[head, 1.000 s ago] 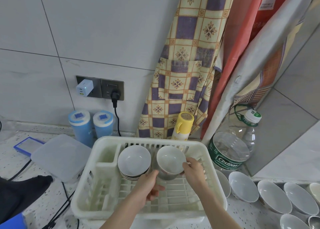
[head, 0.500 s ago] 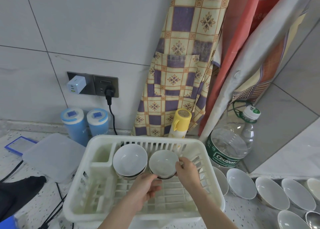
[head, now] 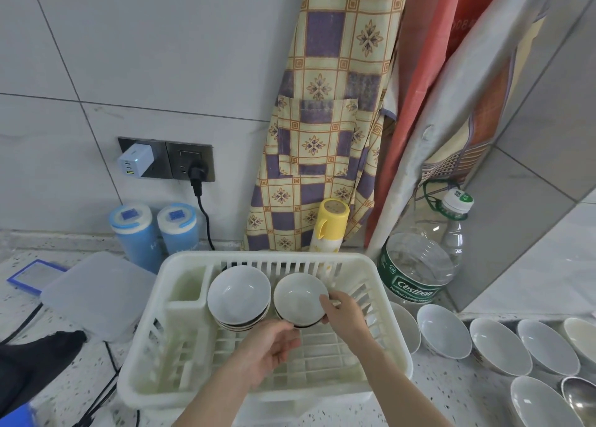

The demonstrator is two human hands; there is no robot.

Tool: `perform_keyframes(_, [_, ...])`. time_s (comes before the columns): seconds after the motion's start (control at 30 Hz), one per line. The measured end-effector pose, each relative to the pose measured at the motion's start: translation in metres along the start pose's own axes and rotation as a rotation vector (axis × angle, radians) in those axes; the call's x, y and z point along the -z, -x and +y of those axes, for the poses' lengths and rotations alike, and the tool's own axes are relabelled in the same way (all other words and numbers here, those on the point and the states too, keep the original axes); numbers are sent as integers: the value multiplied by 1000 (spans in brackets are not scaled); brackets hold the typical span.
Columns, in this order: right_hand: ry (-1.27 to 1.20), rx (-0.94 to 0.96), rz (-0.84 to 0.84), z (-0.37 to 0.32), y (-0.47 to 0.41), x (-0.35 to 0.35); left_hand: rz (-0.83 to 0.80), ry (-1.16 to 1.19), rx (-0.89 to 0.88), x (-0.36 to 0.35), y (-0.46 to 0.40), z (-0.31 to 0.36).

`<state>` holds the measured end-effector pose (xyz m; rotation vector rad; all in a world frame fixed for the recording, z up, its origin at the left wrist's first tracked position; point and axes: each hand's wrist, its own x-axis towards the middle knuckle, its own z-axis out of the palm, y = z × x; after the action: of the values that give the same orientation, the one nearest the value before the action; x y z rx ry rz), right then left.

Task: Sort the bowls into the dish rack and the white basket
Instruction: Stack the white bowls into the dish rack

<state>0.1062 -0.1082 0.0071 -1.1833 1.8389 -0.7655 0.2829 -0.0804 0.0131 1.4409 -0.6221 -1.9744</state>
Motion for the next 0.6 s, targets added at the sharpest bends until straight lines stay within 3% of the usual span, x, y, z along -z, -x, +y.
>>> perform_keyframes(0.13, [-62,-83,26,-6,9,14,-15,105,51,2,8,5])
perform_keyframes(0.37, [-292,31,82,-5,52,59,-66,190,60,-6,41,-2])
perform_keyframes(0.6, [-573,88,270,29,104,107,-156,224,56,-45,76,-22])
